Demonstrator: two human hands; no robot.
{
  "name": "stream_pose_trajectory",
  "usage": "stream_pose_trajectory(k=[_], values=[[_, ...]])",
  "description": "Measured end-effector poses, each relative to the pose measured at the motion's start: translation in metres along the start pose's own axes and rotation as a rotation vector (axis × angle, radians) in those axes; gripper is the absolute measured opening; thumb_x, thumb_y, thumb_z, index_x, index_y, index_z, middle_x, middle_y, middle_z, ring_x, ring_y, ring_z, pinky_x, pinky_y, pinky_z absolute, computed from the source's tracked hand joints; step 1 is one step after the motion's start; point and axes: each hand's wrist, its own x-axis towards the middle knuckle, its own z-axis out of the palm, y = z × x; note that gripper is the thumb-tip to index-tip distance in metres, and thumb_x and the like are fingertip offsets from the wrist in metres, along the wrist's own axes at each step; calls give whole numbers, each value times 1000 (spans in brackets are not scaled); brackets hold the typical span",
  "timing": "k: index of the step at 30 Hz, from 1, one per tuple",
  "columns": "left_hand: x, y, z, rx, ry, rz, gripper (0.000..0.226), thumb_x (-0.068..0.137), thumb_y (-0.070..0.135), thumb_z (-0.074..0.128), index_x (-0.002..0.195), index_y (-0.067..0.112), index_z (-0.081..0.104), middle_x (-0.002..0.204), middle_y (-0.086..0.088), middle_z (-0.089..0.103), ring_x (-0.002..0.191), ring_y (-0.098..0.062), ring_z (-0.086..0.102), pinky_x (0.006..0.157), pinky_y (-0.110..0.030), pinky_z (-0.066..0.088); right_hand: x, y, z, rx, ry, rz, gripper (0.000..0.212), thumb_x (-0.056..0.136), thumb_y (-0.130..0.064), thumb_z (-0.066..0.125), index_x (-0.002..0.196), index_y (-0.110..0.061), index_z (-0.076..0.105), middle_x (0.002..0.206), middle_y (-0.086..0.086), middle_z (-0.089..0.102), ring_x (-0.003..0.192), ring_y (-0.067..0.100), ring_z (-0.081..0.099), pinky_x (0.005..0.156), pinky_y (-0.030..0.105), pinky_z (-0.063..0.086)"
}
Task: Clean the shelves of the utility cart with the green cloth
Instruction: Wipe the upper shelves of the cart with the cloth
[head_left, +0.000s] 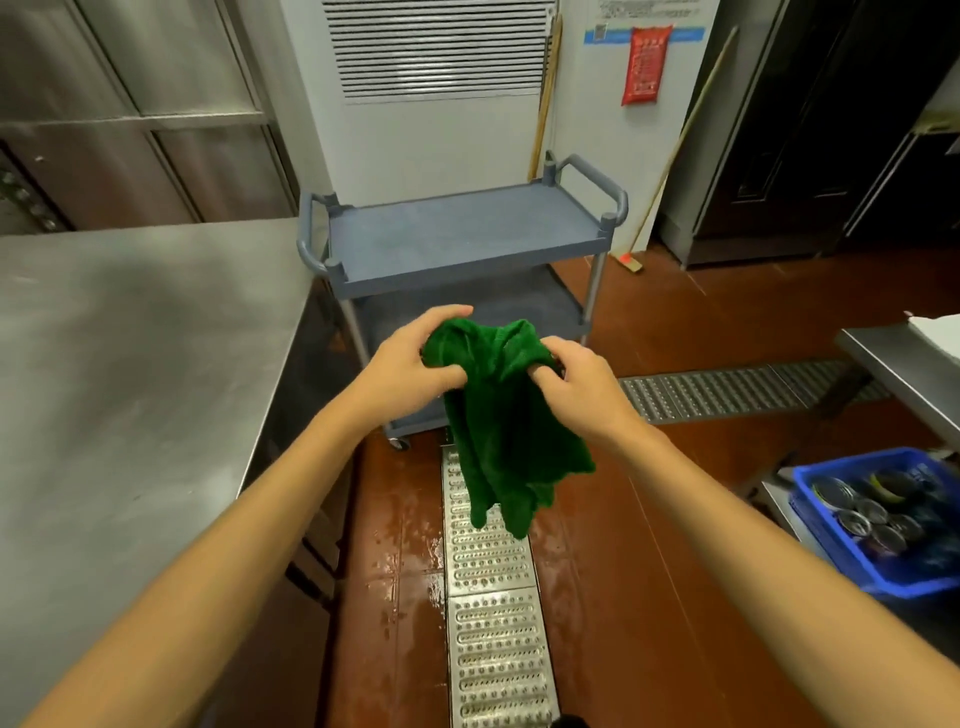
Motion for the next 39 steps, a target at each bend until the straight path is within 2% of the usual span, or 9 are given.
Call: stream_pose_trajectory(k=[3,6,10,16,21,27,30,34,39], values=[[29,-15,4,141,4,-27,94,78,16,81,151,44,29,129,-3,61,94,-18,71,89,-45,58,43,-7,-6,-6,-14,-59,27,98,-16,47,118,-25,63,103,5,59,98,19,54,81,29,36],[65,-27,9,439,64,-40,98,77,50,77,153,50,16,134,-8,48,117,-28,53,98,-48,51,85,-14,-13,-38,-80,-137,34,99,-14,44,126,-26,61,103,7,54,100,21,53,84,31,39],[119,-31,4,672,218,-54,94,78,62,70,154,47,16,134,-9,40,109,-33,58,86,-46,54,145,-11,-15,-104,-146,-243,38,98,-13,45,129,-25,60,100,9,51,97,23,53,85,34,41],[200,-41,-26,627,305,95,49,73,54,80,107,21,66,115,6,57,101,-19,59,73,-38,49,237,0,-25,-129,-263,-368,35,96,-11,47,122,-26,65,98,9,55,93,21,53,77,27,35],[248,-50,-59,519,422,58,46,67,52,84,62,22,50,57,6,48,58,-14,49,55,-44,46,306,13,-34,-177,-278,-398,24,95,-28,60,118,-24,65,110,6,64,104,23,60,85,35,46],[283,-55,-89,490,439,36,52,73,41,86,59,20,41,50,4,44,51,-13,42,55,-45,44,360,28,-31,-398,-417,-430,76,59,-57,85,118,-14,63,109,6,67,104,24,61,81,37,50],[303,-62,-101,536,433,33,49,77,45,83,66,16,45,54,-1,50,55,-20,51,56,-51,47,393,39,-19,-497,-356,-440,61,74,-34,85,125,-13,58,117,10,65,110,31,59,85,43,51],[327,-83,-121,565,432,1,53,73,55,81,71,14,46,60,-4,55,60,-21,55,56,-49,48,438,50,-2,-416,-221,-411,25,79,-23,77,100,-16,65,99,8,68,96,33,62,74,41,51],[360,-116,-163,462,372,-14,69,54,68,82,73,12,45,66,-11,54,63,-20,52,58,-39,43,493,43,16,-264,-256,-339,35,75,-26,84,106,-16,72,102,4,71,97,26,64,81,40,53]])
